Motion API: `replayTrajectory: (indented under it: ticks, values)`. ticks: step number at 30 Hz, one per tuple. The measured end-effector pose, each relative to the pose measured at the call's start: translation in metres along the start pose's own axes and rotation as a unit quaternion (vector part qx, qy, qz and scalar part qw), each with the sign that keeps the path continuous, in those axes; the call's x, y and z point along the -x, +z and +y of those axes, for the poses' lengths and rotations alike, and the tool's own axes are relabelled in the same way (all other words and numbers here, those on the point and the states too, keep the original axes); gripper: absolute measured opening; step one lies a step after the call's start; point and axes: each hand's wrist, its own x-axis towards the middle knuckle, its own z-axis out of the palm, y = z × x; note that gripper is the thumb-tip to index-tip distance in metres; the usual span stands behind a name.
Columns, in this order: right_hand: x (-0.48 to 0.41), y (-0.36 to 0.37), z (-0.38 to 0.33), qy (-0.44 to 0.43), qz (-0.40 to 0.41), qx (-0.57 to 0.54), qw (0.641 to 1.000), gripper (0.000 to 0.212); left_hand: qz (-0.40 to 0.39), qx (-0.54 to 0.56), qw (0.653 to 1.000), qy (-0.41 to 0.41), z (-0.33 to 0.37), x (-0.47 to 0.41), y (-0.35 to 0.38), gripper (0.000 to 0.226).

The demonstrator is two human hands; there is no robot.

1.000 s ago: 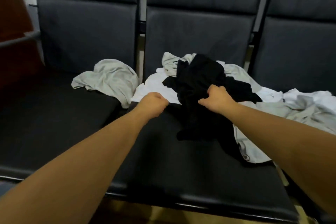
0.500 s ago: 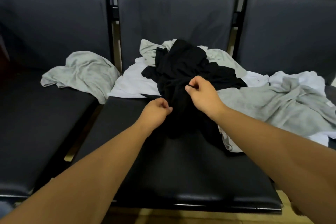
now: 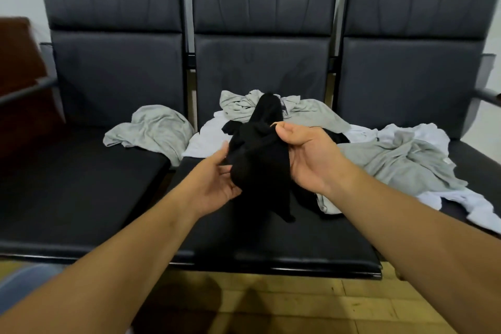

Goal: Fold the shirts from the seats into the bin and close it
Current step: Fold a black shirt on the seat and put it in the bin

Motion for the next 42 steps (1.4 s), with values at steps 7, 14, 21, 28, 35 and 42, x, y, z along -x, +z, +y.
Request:
replayTrajectory:
  ticks: [7,14,21,28,35,42]
  values:
    - [0.027,0.004,0.016,0.066,0.116,0.081,0.988,0.015,0.051,-0.477,0.877,0.027,0.0,0.045,-0.023,0.015]
    - [0.036,0.013,0.018,0.117,-0.031,0.248,0.961,0.009,-0.084,-0.517,0.832,0.184,-0.005,0.068,-0.021,0.07]
    - [0.033,0.004,0.005,0.048,-0.028,0.426,0.903,0.019,-0.133,-0.555,0.803,0.172,0.008,0.068,-0.018,0.042]
    - [0.045,-0.016,0.004,0.099,-0.093,0.481,0.866,0.012,-0.23,-0.566,0.779,0.14,0.01,0.078,-0.005,0.035]
    - [0.051,-0.018,-0.018,0.152,-0.126,0.443,0.875,0.011,-0.053,-0.788,0.543,0.286,0.033,0.075,-0.014,0.042]
    - [0.041,-0.048,-0.023,0.014,0.087,0.523,0.848,0.016,-0.036,-0.832,0.525,0.176,0.048,0.083,-0.04,0.027]
